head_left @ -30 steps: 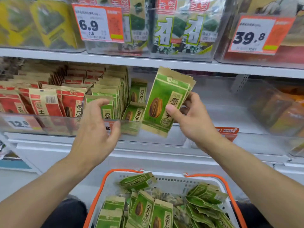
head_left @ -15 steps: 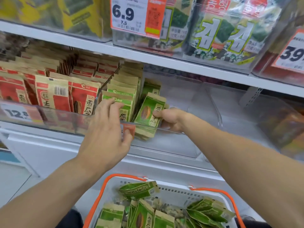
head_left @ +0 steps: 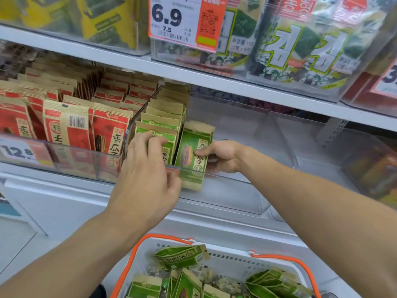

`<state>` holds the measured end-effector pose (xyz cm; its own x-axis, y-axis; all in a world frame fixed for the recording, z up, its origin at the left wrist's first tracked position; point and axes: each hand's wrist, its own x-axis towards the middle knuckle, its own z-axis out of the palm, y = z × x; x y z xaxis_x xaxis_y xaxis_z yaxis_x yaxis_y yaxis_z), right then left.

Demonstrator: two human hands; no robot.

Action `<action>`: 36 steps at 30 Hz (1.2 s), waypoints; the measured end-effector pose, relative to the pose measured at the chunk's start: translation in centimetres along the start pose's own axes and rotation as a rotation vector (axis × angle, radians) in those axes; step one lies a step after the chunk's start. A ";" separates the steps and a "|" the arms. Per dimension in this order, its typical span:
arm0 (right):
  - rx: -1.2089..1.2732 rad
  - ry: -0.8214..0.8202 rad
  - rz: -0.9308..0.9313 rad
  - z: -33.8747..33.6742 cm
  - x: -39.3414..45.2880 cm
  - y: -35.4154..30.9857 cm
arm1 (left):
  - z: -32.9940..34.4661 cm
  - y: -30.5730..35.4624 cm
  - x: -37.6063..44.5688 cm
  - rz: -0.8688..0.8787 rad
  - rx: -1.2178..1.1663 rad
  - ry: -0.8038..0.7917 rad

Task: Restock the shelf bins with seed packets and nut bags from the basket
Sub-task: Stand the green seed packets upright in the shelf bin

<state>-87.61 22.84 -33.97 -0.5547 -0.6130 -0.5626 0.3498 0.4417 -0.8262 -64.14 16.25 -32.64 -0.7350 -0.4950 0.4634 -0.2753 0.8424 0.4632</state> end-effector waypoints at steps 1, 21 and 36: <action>0.002 0.022 -0.029 -0.2 0.2 -0.2 | 0.0 0.0 0.0 0.004 0.002 0.001; 0.101 -0.056 -0.099 -1.9 3.0 -2.4 | 0.3 0.5 0.2 -0.012 -0.021 -0.017; -0.267 0.327 -0.540 -2.5 4.6 -3.2 | 0.5 0.6 0.3 -0.023 -0.033 -0.015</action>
<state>-93.22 20.26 -33.80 -0.8133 -0.5818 -0.0005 -0.2152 0.3017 -0.9288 -64.85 16.72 -32.66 -0.7383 -0.5103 0.4410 -0.2718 0.8235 0.4979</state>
